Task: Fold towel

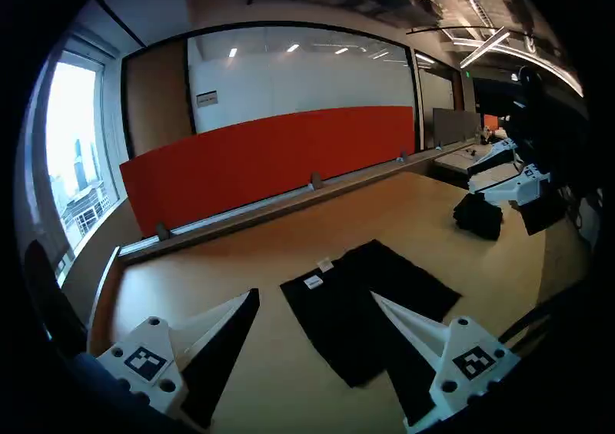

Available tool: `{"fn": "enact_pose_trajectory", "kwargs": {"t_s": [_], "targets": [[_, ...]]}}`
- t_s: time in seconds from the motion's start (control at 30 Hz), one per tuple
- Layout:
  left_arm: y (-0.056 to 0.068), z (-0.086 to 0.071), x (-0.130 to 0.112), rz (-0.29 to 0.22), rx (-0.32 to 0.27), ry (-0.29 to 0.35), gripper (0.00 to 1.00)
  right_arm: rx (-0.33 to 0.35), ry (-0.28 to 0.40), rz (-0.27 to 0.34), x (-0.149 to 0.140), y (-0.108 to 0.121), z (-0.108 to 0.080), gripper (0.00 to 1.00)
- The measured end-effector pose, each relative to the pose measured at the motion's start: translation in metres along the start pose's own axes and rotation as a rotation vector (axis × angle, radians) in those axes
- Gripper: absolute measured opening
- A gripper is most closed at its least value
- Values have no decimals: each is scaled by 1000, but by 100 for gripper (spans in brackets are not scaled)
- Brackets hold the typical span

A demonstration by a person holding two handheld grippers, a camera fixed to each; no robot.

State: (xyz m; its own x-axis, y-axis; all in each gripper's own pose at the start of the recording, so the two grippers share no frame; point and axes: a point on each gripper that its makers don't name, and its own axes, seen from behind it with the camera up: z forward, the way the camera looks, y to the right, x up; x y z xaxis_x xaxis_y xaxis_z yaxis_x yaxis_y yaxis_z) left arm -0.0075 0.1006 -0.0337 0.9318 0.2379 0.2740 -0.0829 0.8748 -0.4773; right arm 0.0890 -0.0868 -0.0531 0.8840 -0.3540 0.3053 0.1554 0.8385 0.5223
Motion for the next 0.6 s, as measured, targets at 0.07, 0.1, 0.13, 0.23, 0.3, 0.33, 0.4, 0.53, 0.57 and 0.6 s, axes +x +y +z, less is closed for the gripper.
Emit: {"fn": "enact_pose_trajectory", "kwargs": {"t_s": [0.07,0.1,0.13,0.23,0.3,0.33,0.4,0.53,0.57,0.6], "targets": [[3,2,-10,0,-6,-15,96,12,-8,-6,-6,-4,4,100],[5,4,-15,1,-10,-23,96,17,-13,-8,-9,-6,6,100],[7,5,-20,2,-13,-30,96,21,-17,-8,-12,-8,8,100],[12,9,-33,6,-23,-48,96,31,-26,-8,-21,-12,14,100],[16,12,-41,7,-29,-59,96,38,-33,-8,-27,-14,19,100],[17,14,-45,7,-32,-65,96,41,-37,-8,-31,-15,21,100],[20,17,-54,7,-37,-77,96,48,-46,-9,-38,-18,25,100],[26,24,-69,4,-50,-100,96,61,-65,-12,-52,-23,33,100],[28,25,-72,3,-53,-105,96,65,-70,-12,-56,-24,34,100],[29,27,-76,3,-57,-110,96,69,-76,-12,-60,-25,36,100]]}}
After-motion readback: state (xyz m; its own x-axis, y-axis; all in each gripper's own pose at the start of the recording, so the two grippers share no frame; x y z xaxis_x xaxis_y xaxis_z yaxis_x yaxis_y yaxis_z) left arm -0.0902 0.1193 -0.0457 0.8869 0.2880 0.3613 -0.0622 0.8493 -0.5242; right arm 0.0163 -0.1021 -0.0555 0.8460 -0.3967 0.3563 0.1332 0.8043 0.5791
